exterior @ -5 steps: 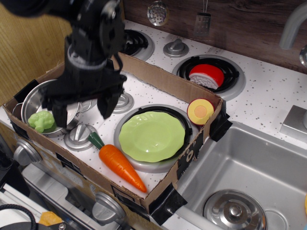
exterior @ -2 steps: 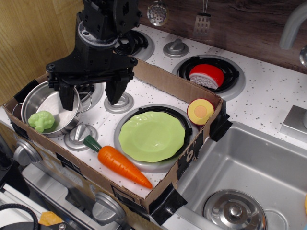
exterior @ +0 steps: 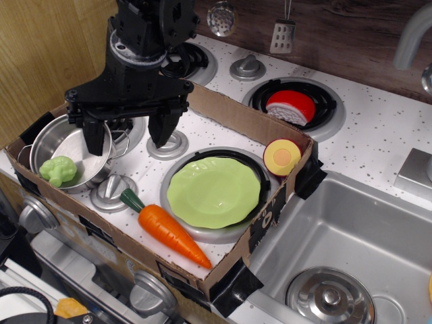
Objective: Take carrot off plate
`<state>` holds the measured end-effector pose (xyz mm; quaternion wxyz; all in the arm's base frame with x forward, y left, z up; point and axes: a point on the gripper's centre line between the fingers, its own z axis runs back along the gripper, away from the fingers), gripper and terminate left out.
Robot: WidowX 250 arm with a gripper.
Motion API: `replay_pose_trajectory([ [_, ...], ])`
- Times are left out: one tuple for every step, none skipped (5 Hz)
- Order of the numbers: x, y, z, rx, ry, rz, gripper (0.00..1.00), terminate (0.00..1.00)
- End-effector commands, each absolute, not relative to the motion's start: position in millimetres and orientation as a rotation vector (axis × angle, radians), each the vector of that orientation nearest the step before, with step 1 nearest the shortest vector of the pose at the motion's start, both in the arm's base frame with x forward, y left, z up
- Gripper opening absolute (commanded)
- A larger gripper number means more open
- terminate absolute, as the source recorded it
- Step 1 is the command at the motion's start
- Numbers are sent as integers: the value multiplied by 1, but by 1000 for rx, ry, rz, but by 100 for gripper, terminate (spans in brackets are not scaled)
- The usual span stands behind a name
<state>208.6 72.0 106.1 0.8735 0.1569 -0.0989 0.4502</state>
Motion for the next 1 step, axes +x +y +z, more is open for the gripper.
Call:
replay_pose_trajectory([
  [216, 71, 114, 323, -236, 946, 100, 100],
])
